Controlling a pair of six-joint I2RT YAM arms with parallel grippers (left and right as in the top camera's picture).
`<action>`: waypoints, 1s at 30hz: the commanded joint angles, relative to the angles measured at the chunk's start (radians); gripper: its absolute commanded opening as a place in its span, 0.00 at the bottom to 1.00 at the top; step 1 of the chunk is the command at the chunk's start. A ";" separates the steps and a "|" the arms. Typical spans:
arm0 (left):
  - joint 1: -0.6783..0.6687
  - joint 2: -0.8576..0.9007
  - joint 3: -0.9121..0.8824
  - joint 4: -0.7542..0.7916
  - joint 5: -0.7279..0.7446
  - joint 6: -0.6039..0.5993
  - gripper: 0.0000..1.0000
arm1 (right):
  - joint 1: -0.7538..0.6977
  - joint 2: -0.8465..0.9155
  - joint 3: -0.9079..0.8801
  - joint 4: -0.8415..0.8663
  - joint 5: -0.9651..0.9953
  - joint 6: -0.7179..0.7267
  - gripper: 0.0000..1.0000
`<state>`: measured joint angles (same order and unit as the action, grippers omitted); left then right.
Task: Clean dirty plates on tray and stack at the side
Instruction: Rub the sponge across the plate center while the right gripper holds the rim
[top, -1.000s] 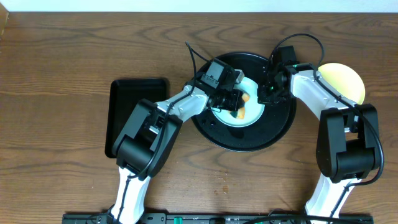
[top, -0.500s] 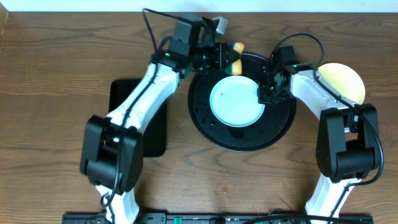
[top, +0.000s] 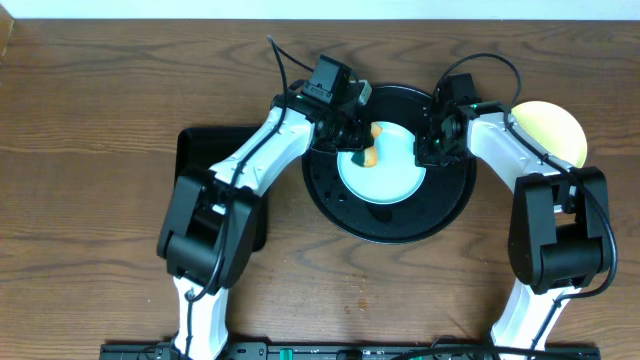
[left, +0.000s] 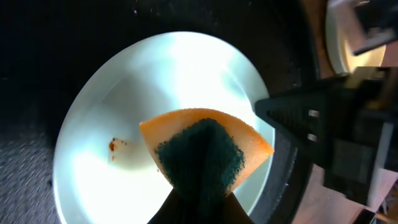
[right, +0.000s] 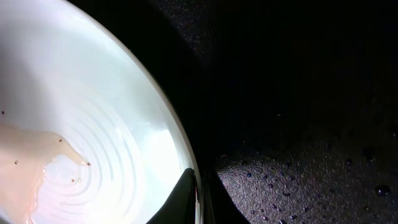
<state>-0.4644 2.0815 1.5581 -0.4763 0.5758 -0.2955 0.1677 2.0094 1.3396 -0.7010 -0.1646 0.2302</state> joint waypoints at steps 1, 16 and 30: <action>0.013 0.031 -0.004 0.021 0.045 -0.009 0.07 | 0.004 0.000 -0.008 0.002 0.010 0.000 0.04; 0.030 0.137 -0.005 0.085 0.024 -0.004 0.08 | 0.004 0.000 -0.008 0.002 0.010 0.000 0.04; 0.011 0.211 -0.005 0.039 -0.046 0.040 0.08 | 0.004 0.000 -0.008 0.002 0.010 0.000 0.05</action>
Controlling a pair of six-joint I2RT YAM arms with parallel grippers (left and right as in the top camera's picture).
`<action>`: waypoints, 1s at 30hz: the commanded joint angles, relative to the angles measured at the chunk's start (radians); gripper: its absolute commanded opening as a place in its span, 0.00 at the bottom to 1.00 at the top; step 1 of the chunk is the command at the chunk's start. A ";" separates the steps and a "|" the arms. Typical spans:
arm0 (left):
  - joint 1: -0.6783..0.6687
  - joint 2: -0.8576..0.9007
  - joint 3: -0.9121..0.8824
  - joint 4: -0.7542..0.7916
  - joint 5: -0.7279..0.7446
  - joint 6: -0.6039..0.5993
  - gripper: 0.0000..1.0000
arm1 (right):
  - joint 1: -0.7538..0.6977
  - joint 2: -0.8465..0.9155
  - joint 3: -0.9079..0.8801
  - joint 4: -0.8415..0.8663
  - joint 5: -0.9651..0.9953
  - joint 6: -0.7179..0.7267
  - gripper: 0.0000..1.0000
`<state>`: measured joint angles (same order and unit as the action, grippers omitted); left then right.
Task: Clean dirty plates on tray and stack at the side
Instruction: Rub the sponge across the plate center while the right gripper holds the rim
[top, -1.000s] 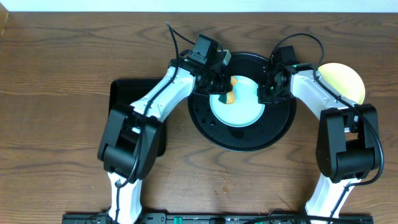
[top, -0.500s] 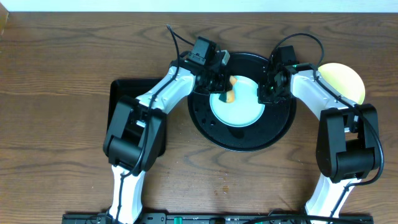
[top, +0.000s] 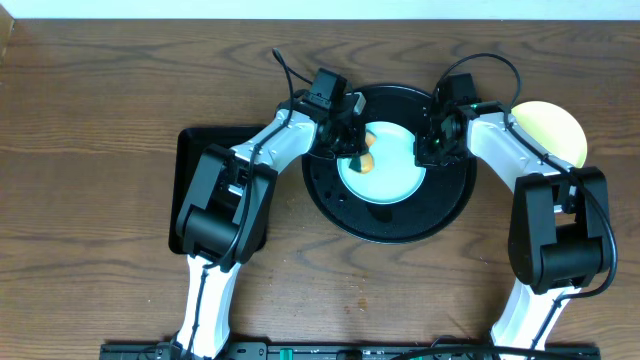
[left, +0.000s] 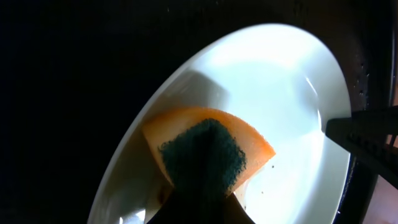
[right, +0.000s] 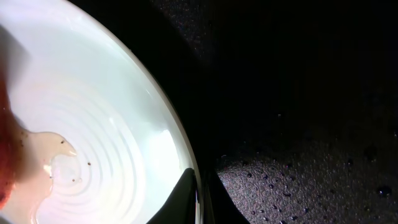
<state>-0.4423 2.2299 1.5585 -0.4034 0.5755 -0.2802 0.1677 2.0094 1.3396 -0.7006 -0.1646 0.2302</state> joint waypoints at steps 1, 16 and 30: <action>-0.016 0.076 -0.005 -0.037 -0.045 0.025 0.08 | 0.004 0.000 -0.008 0.002 0.010 0.000 0.05; -0.103 0.125 -0.005 -0.090 0.091 0.021 0.07 | 0.004 0.000 -0.008 0.002 0.010 0.000 0.05; -0.015 -0.180 0.065 -0.113 0.087 0.021 0.07 | 0.004 0.000 -0.008 0.002 0.010 0.000 0.08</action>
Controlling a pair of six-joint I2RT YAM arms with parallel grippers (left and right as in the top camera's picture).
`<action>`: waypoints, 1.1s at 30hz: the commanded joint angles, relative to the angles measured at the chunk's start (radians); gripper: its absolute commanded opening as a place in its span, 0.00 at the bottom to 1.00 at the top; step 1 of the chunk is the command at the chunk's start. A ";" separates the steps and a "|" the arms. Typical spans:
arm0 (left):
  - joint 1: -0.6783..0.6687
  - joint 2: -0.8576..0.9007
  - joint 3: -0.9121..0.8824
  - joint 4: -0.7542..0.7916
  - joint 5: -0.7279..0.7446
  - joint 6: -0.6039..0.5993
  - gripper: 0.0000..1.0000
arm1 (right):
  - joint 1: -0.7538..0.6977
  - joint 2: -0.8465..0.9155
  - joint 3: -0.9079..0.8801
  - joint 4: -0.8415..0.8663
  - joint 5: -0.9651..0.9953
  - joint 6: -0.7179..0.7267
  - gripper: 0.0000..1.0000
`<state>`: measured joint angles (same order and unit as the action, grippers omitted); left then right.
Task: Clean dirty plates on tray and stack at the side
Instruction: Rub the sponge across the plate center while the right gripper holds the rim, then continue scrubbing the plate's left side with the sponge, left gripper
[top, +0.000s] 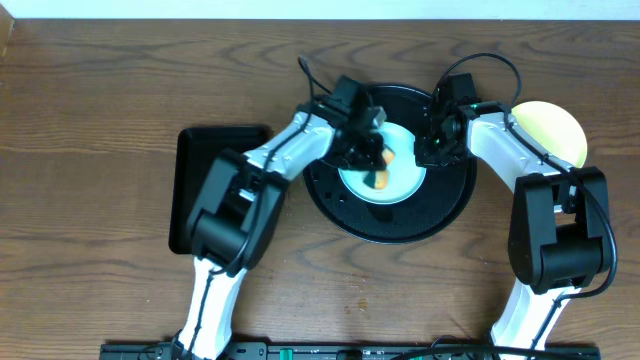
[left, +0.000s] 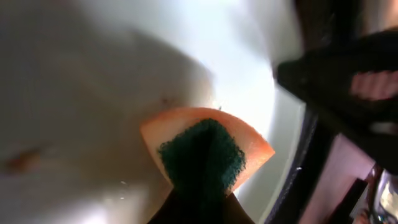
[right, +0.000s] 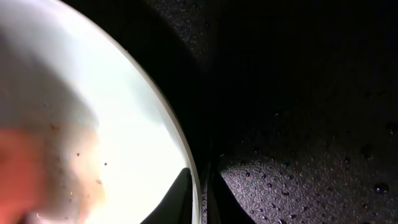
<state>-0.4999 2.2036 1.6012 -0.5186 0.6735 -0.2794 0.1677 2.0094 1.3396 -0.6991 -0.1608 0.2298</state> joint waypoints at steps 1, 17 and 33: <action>0.050 -0.180 0.023 0.002 -0.011 0.020 0.07 | 0.004 0.000 -0.008 0.000 0.006 0.001 0.08; 0.011 -0.125 -0.006 -0.040 -0.198 -0.025 0.07 | 0.004 0.000 -0.008 0.000 0.006 0.001 0.09; 0.005 0.061 -0.007 -0.008 -0.373 -0.118 0.08 | 0.004 0.000 -0.008 0.000 0.006 0.001 0.08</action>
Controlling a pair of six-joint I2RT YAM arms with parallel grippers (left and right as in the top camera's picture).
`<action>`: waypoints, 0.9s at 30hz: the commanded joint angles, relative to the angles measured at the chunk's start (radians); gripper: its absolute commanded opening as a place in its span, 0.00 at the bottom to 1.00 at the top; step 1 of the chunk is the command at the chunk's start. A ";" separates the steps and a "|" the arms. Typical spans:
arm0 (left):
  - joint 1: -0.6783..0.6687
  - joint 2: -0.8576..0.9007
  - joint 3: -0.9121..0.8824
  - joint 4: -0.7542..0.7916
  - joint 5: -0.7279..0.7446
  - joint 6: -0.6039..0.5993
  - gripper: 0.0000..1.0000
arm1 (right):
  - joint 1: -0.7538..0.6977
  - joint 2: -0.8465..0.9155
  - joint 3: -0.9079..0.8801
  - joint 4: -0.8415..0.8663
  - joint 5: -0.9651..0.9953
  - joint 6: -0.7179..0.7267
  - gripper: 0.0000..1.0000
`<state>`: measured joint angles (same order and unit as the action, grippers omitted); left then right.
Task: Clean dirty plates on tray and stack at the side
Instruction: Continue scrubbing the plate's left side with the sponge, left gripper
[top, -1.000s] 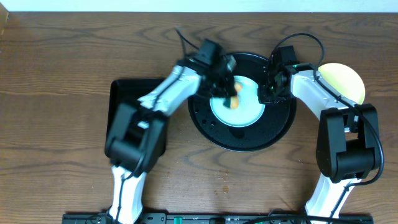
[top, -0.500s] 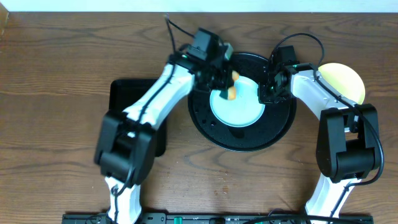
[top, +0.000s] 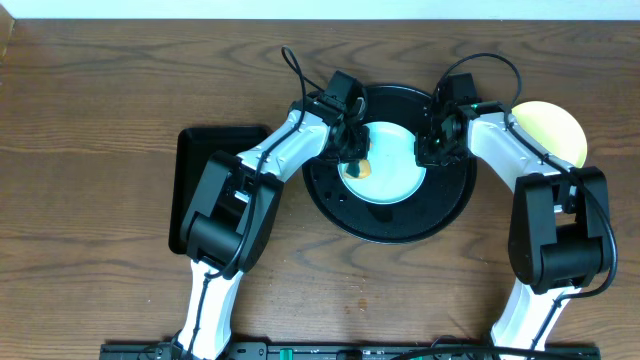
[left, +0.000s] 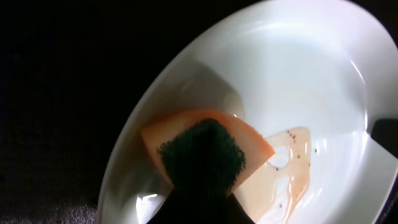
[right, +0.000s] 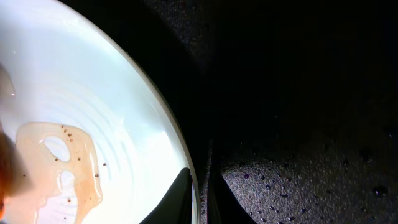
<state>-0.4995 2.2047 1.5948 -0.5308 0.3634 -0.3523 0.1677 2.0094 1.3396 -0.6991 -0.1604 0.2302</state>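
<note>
A pale plate (top: 392, 165) lies in the round black tray (top: 445, 205). My left gripper (left: 200, 202) is shut on an orange sponge (left: 245, 138) with a dark green scouring face, pressed on the plate's left part (left: 298, 68). A thin orange-brown watery smear (left: 287, 163) with dark specks lies beside the sponge. My right gripper (right: 200, 194) is shut on the plate's right rim (right: 166, 118), one finger inside and one outside. The same smear (right: 62, 163) shows in the right wrist view.
A yellow plate (top: 553, 130) lies on the table to the right of the round tray, behind my right arm. A black rectangular tray (top: 208, 160) sits at the left, partly under my left arm. The round tray's floor (right: 311, 186) is wet with droplets.
My left gripper and the sponge have moved from the plate's middle to its left part. The watery smear now lies uncovered. The right gripper has not moved.
The sponge was first at the plate's upper left, with a small red spot on the plate. Then it sat at the left edge, then on the middle, and now left again. A thin watery smear lies on the plate. My right gripper stayed shut on the rim throughout.
</note>
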 joint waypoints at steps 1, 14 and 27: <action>0.005 0.071 -0.001 0.004 -0.062 -0.068 0.08 | 0.004 0.000 -0.008 0.000 0.006 0.000 0.08; 0.005 0.100 0.040 0.000 0.332 -0.098 0.07 | 0.004 0.000 -0.008 0.000 0.006 0.000 0.08; 0.035 -0.199 0.108 -0.069 0.093 -0.090 0.07 | 0.004 0.000 -0.008 0.000 0.006 0.000 0.10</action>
<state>-0.4751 2.1067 1.6554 -0.5797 0.5808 -0.4458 0.1677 2.0094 1.3396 -0.6987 -0.1604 0.2302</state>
